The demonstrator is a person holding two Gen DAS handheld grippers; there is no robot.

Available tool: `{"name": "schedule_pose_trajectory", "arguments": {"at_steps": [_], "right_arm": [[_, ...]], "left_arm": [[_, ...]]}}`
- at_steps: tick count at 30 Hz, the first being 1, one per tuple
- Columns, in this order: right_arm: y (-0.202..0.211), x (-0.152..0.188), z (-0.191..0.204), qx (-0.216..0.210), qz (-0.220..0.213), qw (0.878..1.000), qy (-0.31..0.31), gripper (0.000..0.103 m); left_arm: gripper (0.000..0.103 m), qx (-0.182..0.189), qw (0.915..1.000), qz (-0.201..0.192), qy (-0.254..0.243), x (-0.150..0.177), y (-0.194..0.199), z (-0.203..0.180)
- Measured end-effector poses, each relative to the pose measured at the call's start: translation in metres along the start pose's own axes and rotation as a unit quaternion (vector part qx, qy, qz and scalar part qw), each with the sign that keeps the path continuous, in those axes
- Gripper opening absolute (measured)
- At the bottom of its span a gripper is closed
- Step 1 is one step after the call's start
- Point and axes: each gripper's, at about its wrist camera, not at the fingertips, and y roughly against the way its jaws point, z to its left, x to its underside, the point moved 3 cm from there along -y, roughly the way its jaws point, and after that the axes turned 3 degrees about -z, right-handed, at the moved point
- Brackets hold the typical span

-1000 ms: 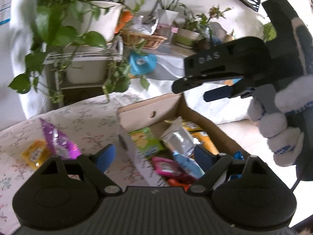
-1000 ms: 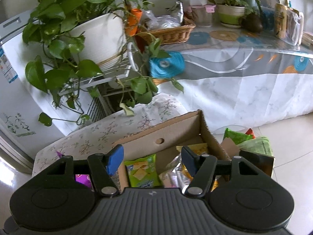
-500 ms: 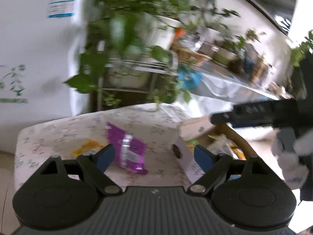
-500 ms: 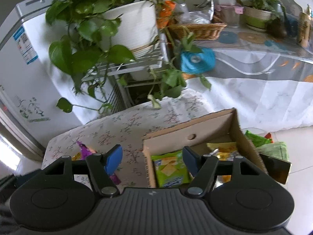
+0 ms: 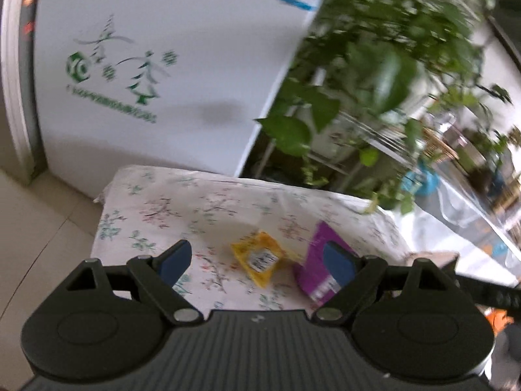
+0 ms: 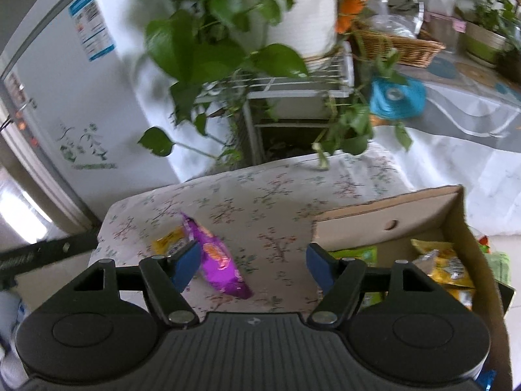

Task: Organize snacks
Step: 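Withdraw both tools from the box toward the small yellow and purple bags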

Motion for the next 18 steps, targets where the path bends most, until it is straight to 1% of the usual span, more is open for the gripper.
{"name": "schedule_pose_trajectory", "arguments": {"at_steps": [3, 8, 10, 13, 15, 18], "right_arm": [[-0.008, 0.002, 0.013, -0.012, 0.008, 1.0, 0.018, 0.08], [-0.03, 0.007, 0.032, -0.017, 0.026, 0.998, 0.049, 0.08], [-0.04, 0.01, 0.038, -0.012, 0.033, 0.998, 0.059, 0.08], [-0.055, 0.013, 0.044, -0.002, 0.04, 0.997, 0.073, 0.08], [-0.064, 0.015, 0.044, 0.009, 0.042, 0.996, 0.072, 0.08], [-0.072, 0.02, 0.044, 0.021, 0.047, 0.996, 0.073, 0.077]], "left_arm": [[0.088, -0.011, 0.9998, 0.007, 0.014, -0.003, -0.012, 0.01], [0.088, -0.011, 0.9985, 0.022, 0.049, -0.005, -0.036, 0.017], [0.088, -0.009, 0.9977, 0.028, 0.061, -0.005, -0.046, 0.017], [0.088, -0.008, 0.997, 0.043, 0.063, -0.002, -0.064, 0.012], [0.088, -0.005, 0.9967, 0.054, 0.06, 0.001, -0.077, 0.008], [0.088, 0.005, 0.9965, 0.064, 0.055, 0.005, -0.093, 0.005]]}}
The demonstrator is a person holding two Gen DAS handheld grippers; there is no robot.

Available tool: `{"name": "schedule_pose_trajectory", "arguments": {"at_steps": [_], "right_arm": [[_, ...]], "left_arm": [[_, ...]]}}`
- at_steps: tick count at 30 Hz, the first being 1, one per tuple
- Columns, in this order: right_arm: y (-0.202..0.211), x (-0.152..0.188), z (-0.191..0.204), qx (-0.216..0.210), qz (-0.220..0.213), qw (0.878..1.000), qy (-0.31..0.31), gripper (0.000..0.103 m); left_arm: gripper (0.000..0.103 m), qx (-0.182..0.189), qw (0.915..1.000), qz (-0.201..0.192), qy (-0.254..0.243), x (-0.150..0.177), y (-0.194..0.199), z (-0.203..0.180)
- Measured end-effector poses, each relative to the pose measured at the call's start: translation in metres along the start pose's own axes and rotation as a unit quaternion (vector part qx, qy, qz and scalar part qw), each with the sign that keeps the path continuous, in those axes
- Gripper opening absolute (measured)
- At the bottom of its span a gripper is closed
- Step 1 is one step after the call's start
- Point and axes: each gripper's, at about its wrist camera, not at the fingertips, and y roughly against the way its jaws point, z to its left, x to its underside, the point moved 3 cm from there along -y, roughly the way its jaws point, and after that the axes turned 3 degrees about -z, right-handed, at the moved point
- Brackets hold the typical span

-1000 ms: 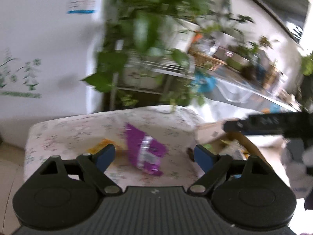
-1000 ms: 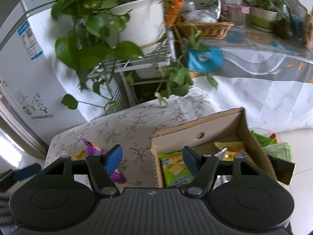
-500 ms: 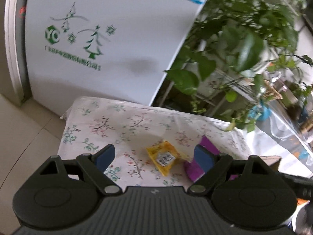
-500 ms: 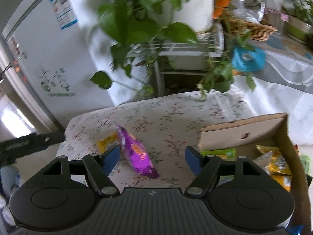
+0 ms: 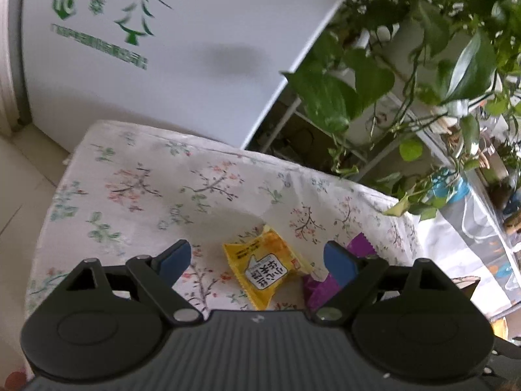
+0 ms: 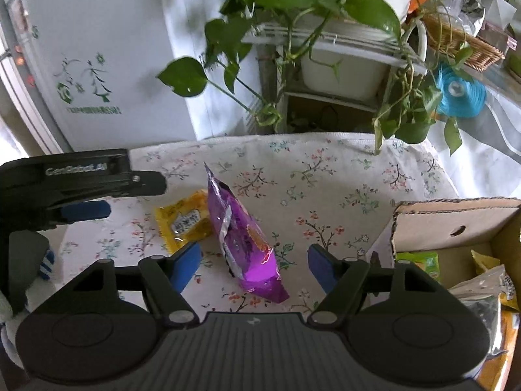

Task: Organize snacks
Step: 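Withdraw both tools from the box toward the small yellow and purple bags, then grasp the purple bag with the right tool while the left tool grasps the small yellow bag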

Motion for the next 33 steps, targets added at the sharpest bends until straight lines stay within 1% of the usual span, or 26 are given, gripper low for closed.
{"name": "schedule_pose_trajectory", "arguments": {"at_steps": [6, 9, 11, 12, 13, 14, 17, 20, 22, 26, 28, 31, 33], "right_arm": [[-0.018, 0.0, 0.003, 0.023, -0.002, 1.0, -0.002, 0.067], [-0.031, -0.001, -0.001, 0.029, 0.003, 0.999, -0.012, 0.059], [-0.037, -0.001, -0.003, 0.028, 0.008, 0.999, -0.025, 0.05], [-0.039, 0.0, -0.005, 0.029, 0.01, 0.999, -0.031, 0.047], [-0.039, 0.001, -0.006, 0.026, 0.012, 0.999, -0.035, 0.04], [-0.039, 0.001, -0.008, 0.019, 0.015, 0.999, -0.042, 0.037], [-0.034, -0.001, -0.012, -0.001, 0.023, 0.998, -0.065, 0.034], [-0.027, -0.003, -0.022, 0.0, 0.029, 0.995, -0.096, 0.032], [-0.023, -0.003, -0.026, -0.001, 0.029, 0.994, -0.107, 0.032], [-0.018, -0.002, -0.03, 0.002, 0.034, 0.992, -0.122, 0.032], [-0.016, -0.003, -0.03, 0.001, 0.035, 0.992, -0.125, 0.032], [-0.012, -0.003, -0.03, 0.0, 0.033, 0.992, -0.126, 0.031], [-0.012, -0.003, -0.031, -0.003, 0.034, 0.991, -0.128, 0.031]], "left_arm": [[0.088, 0.02, 0.9996, 0.003, -0.02, -0.004, -0.016, -0.002], [0.088, 0.021, 0.9987, 0.005, -0.045, -0.003, -0.024, -0.003], [0.088, 0.025, 0.9976, 0.007, -0.064, -0.003, -0.028, -0.004], [0.088, 0.029, 0.9968, 0.007, -0.074, -0.003, -0.029, -0.004], [0.088, 0.031, 0.9956, 0.007, -0.088, -0.002, -0.03, -0.005], [0.088, 0.032, 0.9943, 0.005, -0.102, -0.002, -0.032, -0.006], [0.088, 0.036, 0.9873, 0.006, -0.154, 0.005, -0.035, -0.011], [0.088, 0.042, 0.9771, 0.005, -0.208, 0.013, -0.037, -0.018], [0.088, 0.046, 0.9709, 0.001, -0.235, 0.016, -0.038, -0.023], [0.088, 0.055, 0.963, -0.003, -0.264, 0.023, -0.043, -0.033], [0.088, 0.052, 0.9597, -0.005, -0.276, 0.025, -0.047, -0.038], [0.088, 0.048, 0.9595, -0.003, -0.278, 0.028, -0.052, -0.04], [0.086, 0.04, 0.9575, 0.001, -0.286, 0.031, -0.057, -0.041]]}}
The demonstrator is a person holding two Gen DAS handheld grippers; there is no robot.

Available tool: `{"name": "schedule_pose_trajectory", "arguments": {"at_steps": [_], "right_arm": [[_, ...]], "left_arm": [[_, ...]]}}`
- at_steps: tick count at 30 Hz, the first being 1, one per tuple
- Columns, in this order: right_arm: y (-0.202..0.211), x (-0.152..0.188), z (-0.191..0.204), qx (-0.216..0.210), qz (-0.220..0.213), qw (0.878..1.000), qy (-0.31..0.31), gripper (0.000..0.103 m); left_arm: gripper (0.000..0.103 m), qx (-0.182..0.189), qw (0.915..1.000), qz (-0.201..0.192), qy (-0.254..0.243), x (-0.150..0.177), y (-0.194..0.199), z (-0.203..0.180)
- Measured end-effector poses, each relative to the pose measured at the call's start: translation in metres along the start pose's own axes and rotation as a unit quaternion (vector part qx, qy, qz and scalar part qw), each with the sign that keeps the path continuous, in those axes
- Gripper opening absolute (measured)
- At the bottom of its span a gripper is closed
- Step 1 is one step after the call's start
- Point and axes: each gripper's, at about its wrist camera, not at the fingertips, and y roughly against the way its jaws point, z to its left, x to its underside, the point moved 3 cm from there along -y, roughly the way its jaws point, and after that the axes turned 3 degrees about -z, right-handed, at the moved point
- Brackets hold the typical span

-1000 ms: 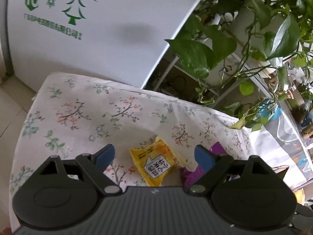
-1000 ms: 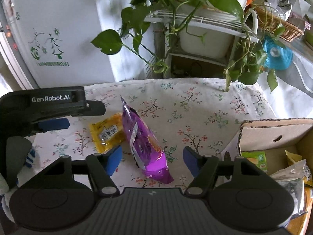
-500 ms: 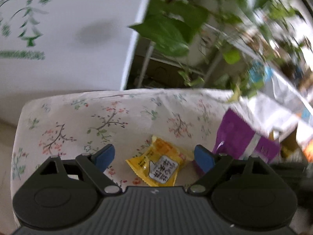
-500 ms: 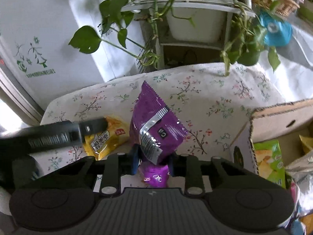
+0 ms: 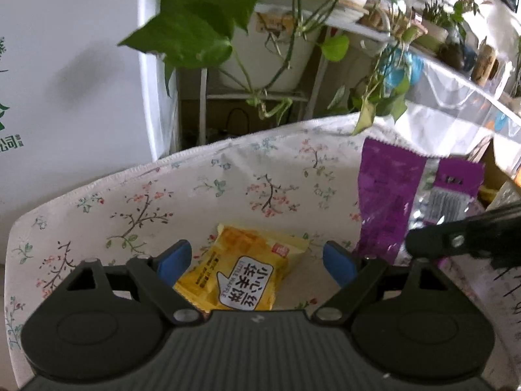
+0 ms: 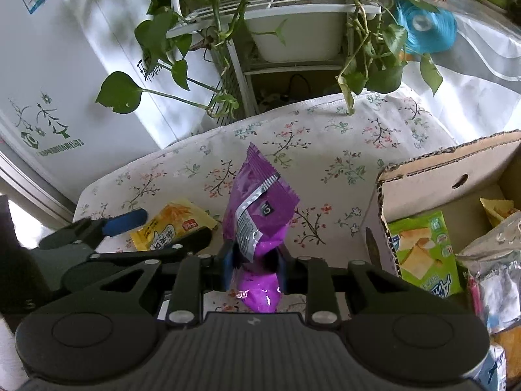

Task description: Organize snacks

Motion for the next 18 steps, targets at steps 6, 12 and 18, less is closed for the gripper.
{"name": "schedule_pose_trajectory", "arguments": {"at_steps": [6, 12, 18], "right_arm": [[0.001, -0.003, -0.003, -0.001, 0.0, 1.0, 0.0, 0.03], [0.003, -0.002, -0.006, 0.001, -0.002, 1.0, -0.004, 0.026], [0.01, 0.001, 0.001, -0.011, -0.006, 1.0, 0.007, 0.02]], "left_arm": [[0.065, -0.02, 0.9996, 0.002, -0.022, 0.006, -0.005, -0.005], [0.047, -0.024, 0.9997, 0.005, -0.008, 0.008, 0.007, -0.009], [0.047, -0.032, 0.9989, -0.003, 0.033, 0.006, 0.03, -0.011]]}}
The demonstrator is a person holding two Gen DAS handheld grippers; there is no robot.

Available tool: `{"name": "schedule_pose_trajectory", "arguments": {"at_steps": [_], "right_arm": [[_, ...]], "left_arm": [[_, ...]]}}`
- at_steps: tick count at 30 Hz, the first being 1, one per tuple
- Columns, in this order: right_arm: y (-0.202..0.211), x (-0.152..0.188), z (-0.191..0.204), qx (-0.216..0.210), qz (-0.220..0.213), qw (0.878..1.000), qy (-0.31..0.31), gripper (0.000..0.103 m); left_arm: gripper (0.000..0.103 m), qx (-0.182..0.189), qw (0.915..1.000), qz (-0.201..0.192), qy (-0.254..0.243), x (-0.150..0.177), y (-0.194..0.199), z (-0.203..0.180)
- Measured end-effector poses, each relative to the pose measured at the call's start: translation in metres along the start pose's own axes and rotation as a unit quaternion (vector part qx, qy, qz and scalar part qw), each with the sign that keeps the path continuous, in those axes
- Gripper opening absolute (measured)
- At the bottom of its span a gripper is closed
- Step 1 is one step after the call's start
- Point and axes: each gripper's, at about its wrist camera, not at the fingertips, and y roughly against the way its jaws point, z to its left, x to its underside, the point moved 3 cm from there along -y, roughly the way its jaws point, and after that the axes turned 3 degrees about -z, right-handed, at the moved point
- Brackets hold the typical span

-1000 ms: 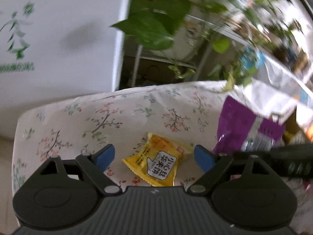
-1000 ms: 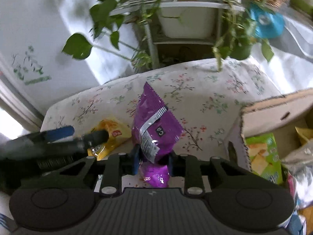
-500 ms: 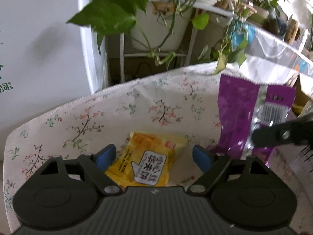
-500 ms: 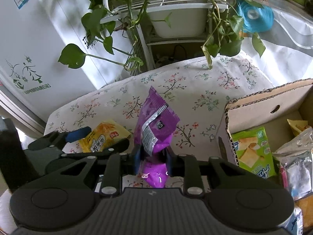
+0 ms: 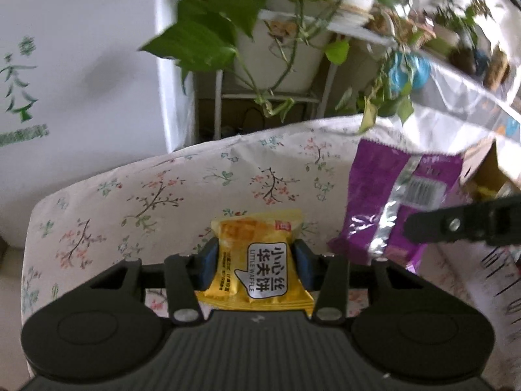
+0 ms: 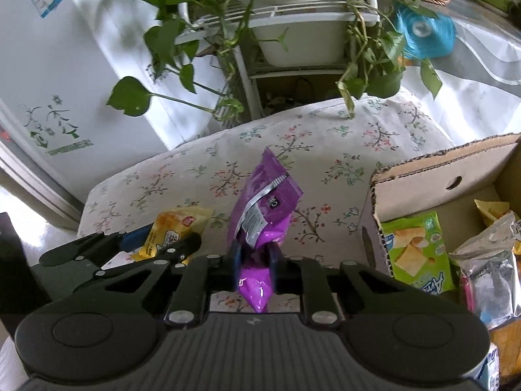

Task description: Organize snacks

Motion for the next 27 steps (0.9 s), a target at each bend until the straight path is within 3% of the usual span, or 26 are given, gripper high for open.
{"name": "schedule_pose_trajectory", "arguments": {"at_steps": [8, 19, 23, 27], "right_arm": [[0.011, 0.001, 0.008, -0.022, -0.004, 1.0, 0.011, 0.011], [0.014, 0.006, 0.011, -0.045, 0.005, 0.999, 0.015, 0.009], [0.011, 0.001, -0.005, -0.047, 0.005, 0.998, -0.038, 0.026], [0.007, -0.004, -0.005, -0.043, 0.0, 0.999, -0.033, 0.048]], "left_arm": [[0.047, -0.024, 0.9995, -0.004, 0.021, 0.005, 0.034, 0.009], [0.047, -0.04, 0.9981, -0.016, 0.045, 0.005, 0.071, 0.012], [0.047, -0.043, 0.9974, -0.013, 0.057, 0.007, 0.075, 0.016], [0.047, -0.045, 0.9964, -0.012, 0.071, 0.006, 0.078, 0.023]]}}
